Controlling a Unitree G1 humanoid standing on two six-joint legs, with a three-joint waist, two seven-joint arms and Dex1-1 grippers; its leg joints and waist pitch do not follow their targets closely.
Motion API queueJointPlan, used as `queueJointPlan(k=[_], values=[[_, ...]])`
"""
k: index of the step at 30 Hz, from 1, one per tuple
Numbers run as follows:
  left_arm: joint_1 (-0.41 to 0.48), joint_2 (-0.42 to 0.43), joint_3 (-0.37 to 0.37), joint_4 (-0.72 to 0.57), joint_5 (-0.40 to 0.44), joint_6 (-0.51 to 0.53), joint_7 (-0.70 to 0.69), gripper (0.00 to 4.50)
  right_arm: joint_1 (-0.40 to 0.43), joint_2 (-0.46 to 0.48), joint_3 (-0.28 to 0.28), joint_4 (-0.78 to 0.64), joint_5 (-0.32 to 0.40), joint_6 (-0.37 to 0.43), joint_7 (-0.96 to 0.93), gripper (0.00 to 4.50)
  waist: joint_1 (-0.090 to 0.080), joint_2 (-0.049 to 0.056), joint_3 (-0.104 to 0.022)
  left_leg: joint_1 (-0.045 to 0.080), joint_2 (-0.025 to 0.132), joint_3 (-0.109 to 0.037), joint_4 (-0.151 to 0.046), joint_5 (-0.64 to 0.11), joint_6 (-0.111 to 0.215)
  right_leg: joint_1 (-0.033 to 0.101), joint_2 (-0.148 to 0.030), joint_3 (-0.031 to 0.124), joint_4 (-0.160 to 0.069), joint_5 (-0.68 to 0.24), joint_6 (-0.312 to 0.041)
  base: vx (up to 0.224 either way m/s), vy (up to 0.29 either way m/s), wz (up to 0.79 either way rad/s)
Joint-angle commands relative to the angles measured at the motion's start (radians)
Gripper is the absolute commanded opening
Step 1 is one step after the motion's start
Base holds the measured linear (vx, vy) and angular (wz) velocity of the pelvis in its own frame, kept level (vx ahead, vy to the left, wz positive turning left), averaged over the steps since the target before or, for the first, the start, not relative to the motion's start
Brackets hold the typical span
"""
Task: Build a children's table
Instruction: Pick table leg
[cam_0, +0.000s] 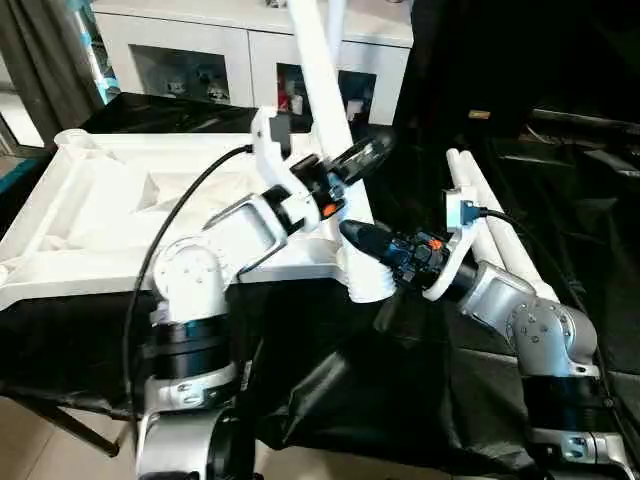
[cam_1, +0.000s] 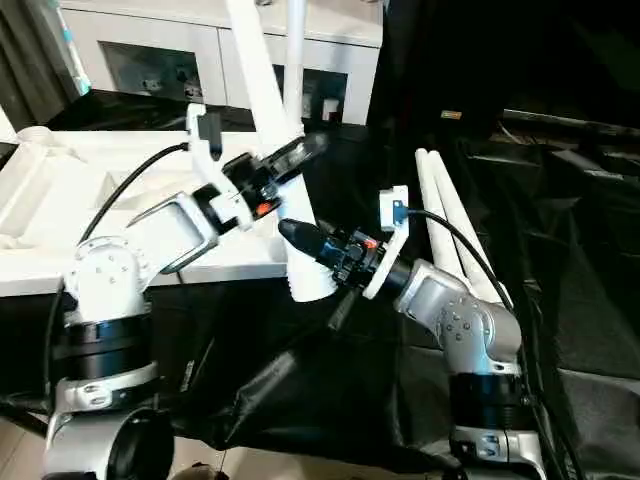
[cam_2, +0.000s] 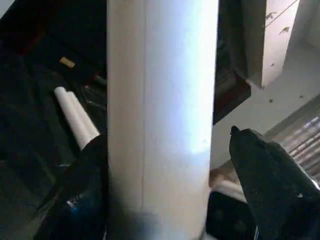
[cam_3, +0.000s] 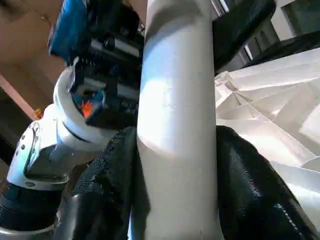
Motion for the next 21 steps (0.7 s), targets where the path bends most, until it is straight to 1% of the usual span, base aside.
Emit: queueJointPlan(k=[1, 4, 5, 6, 7, 9, 10, 11, 13, 14, 15, 16, 17, 18, 20, 21], values=[[0.009, 0.011, -0.018, -0.023, -0.015, 0.018, -0.011, 3.36, -0.02, -0.018, 0.003, 0.0, -0.007, -0.019, 0.008, 1.9, 0.003, -0.008, -0.078, 0.014, 0.022, -0.002, -0.069, -0.151, 0.001, 0.058, -0.054, 0.035, -0.077, -0.244, -0.141, 0.0, 0.0, 0.0], [0.015, 0.022, -0.019, -0.022, -0.02, 0.017, -0.012, 3.01, -0.021, -0.026, 0.005, -0.001, -0.008, -0.02, 0.013, 1.9, 0.003, -0.007, -0.079, 0.015, 0.022, -0.001, -0.068, -0.151, 0.001, 0.058, -0.054, 0.036, -0.077, -0.235, -0.142, 0.0, 0.0, 0.0], [0.016, 0.024, -0.018, -0.02, -0.021, 0.016, -0.011, 2.95, -0.021, -0.027, 0.005, 0.0, -0.008, -0.02, 0.014, 1.9, 0.003, -0.007, -0.079, 0.014, 0.022, -0.001, -0.069, -0.149, 0.001, 0.058, -0.055, 0.036, -0.076, -0.233, -0.143, 0.0, 0.0, 0.0], [0.017, 0.028, -0.02, -0.02, -0.022, 0.016, -0.014, 2.94, -0.022, -0.031, 0.009, 0.001, -0.011, -0.021, 0.016, 1.9, 0.004, -0.004, -0.079, 0.015, 0.022, -0.002, -0.068, -0.149, 0.0, 0.058, -0.055, 0.036, -0.076, -0.231, -0.144, 0.0, 0.0, 0.0], [0.017, 0.03, -0.02, -0.02, -0.024, 0.016, -0.017, 2.91, -0.021, -0.036, 0.015, 0.0, -0.015, -0.022, 0.019, 1.9, 0.003, -0.004, -0.078, 0.016, 0.022, -0.001, -0.068, -0.154, -0.001, 0.057, -0.054, 0.035, -0.077, -0.233, -0.144, 0.0, 0.0, 0.0], [0.017, 0.035, -0.024, -0.019, -0.026, 0.018, -0.026, 2.59, -0.021, -0.037, 0.019, 0.002, -0.019, -0.026, 0.019, 1.9, 0.004, -0.005, -0.079, 0.015, 0.022, -0.001, -0.068, -0.153, -0.002, 0.058, -0.054, 0.036, -0.077, -0.232, -0.144, 0.0, 0.0, 0.0], [0.016, 0.036, -0.025, -0.018, -0.024, 0.017, -0.027, 2.59, -0.021, -0.037, 0.019, 0.003, -0.019, -0.026, 0.019, 1.9, 0.003, -0.004, -0.078, 0.014, 0.021, -0.001, -0.068, -0.155, -0.003, 0.058, -0.054, 0.036, -0.077, -0.235, -0.144, 0.0, 0.0, 0.0], [0.015, 0.038, -0.025, -0.015, -0.02, 0.014, -0.029, 2.49, -0.022, -0.038, 0.021, 0.003, -0.018, -0.027, 0.019, 1.9, 0.004, -0.002, -0.079, 0.015, 0.022, -0.002, -0.069, -0.162, -0.004, 0.058, -0.055, 0.035, -0.077, -0.24, -0.143, 0.0, 0.0, 0.0], [0.013, 0.041, -0.027, -0.012, -0.016, 0.009, -0.033, 2.41, -0.022, -0.039, 0.023, 0.002, -0.019, -0.028, 0.019, 1.9, 0.003, -0.002, -0.078, 0.015, 0.021, -0.002, -0.069, -0.164, -0.004, 0.058, -0.054, 0.035, -0.078, -0.241, -0.141, 0.0, 0.0, 0.0], [0.01, 0.043, -0.027, -0.008, -0.012, 0.002, -0.037, 2.14, -0.019, -0.042, 0.027, -0.002, -0.019, -0.029, 0.02, 1.9, 0.004, -0.001, -0.079, 0.016, 0.022, -0.003, -0.069, -0.163, -0.005, 0.058, -0.054, 0.035, -0.077, -0.238, -0.143, 0.0, 0.0, 0.0], [0.008, 0.044, -0.027, -0.006, -0.013, 0.002, -0.038, 2.08, -0.018, -0.043, 0.028, -0.004, -0.018, -0.029, 0.02, 1.9, 0.005, 0.005, -0.079, 0.016, 0.022, -0.003, -0.069, -0.162, -0.006, 0.058, -0.054, 0.035, -0.076, -0.233, -0.145, 0.0, 0.0, 0.0], [0.005, 0.048, -0.028, -0.003, -0.014, 0.001, -0.04, 2.08, -0.016, -0.044, 0.031, -0.006, -0.017, -0.031, 0.02, 1.9, 0.004, 0.004, -0.08, 0.016, 0.021, -0.003, -0.068, -0.164, -0.006, 0.058, -0.053, 0.035, -0.076, -0.225, -0.147, 0.0, 0.0, 0.0], [0.003, 0.052, -0.028, -0.003, -0.019, 0.005, -0.04, 2.02, -0.013, -0.045, 0.032, -0.008, -0.017, -0.035, 0.02, 1.9, 0.004, 0.006, -0.079, 0.016, 0.021, -0.003, -0.069, -0.168, -0.008, 0.058, -0.053, 0.035, -0.077, -0.222, -0.148, 0.0, 0.0, 0.0], [0.003, 0.053, -0.028, -0.002, -0.02, 0.006, -0.041, 1.95, -0.013, -0.045, 0.032, -0.009, -0.017, -0.036, 0.02, 1.9, 0.004, 0.005, -0.08, 0.017, 0.022, -0.004, -0.07, -0.17, -0.009, 0.058, -0.052, 0.034, -0.076, -0.22, -0.15, 0.0, 0.0, 0.0], [0.003, 0.062, -0.033, -0.002, -0.018, 0.01, -0.047, 1.91, -0.009, -0.043, 0.032, -0.012, -0.021, -0.041, 0.02, 1.9, 0.005, 0.015, -0.08, 0.017, 0.021, -0.005, -0.07, -0.18, -0.015, 0.059, -0.052, 0.034, -0.075, -0.208, -0.158, 0.0, 0.0, 0.0], [0.002, 0.066, -0.035, 0.001, -0.016, 0.01, -0.05, 1.91, -0.008, -0.042, 0.032, -0.013, -0.023, -0.044, 0.018, 1.9, 0.005, 0.015, -0.08, 0.017, 0.021, -0.005, -0.07, -0.18, -0.015, 0.059, -0.052, 0.034, -0.075, -0.208, -0.158, 0.0, 0.0, 0.0]])
